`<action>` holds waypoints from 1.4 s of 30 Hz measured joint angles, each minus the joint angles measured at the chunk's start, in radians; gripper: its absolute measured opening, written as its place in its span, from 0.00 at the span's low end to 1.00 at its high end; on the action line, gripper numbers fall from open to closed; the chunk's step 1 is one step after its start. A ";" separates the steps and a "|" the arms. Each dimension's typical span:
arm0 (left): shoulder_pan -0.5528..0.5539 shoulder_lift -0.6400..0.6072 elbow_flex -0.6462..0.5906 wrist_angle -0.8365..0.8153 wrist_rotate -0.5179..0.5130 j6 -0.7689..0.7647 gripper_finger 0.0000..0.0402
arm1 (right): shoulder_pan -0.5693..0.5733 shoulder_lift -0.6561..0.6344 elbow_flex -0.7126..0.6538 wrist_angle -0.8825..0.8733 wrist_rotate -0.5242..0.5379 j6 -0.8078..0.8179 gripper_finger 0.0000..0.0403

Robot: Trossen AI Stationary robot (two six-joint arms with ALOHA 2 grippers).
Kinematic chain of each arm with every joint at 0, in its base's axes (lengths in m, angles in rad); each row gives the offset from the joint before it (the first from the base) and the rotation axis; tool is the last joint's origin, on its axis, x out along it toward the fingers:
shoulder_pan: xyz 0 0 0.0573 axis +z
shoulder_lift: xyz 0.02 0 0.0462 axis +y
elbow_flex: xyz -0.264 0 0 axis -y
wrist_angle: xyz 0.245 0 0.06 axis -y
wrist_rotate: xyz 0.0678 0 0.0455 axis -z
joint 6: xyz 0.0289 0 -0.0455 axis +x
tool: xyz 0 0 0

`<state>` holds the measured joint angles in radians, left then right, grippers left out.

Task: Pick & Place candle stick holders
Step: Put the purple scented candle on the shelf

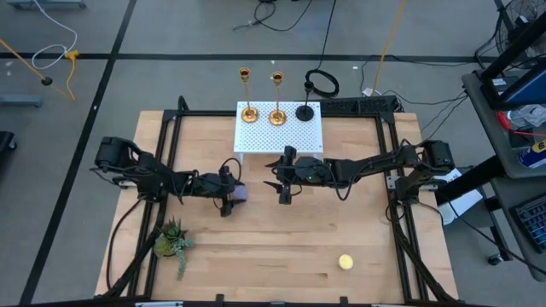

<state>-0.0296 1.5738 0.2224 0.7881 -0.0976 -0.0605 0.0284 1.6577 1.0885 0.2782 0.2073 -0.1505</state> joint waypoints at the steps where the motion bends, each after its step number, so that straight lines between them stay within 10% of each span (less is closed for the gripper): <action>1: 0.000 0.000 0.000 0.000 0.006 0.000 0.69 | 0.000 0.000 0.000 0.000 0.000 0.000 0.58; 34: 0.002 -0.103 0.209 0.149 -0.004 0.019 0.62 | 0.036 -0.147 -0.001 -0.236 0.006 0.104 0.59; 42: 0.149 -0.283 0.297 -0.156 -0.009 0.080 0.63 | 0.044 -0.197 -0.001 -0.278 0.006 0.173 0.59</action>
<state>0.1195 1.2906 0.5190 0.6325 -0.1066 0.0198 0.0723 1.4611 1.0878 0.0006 0.2129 0.0223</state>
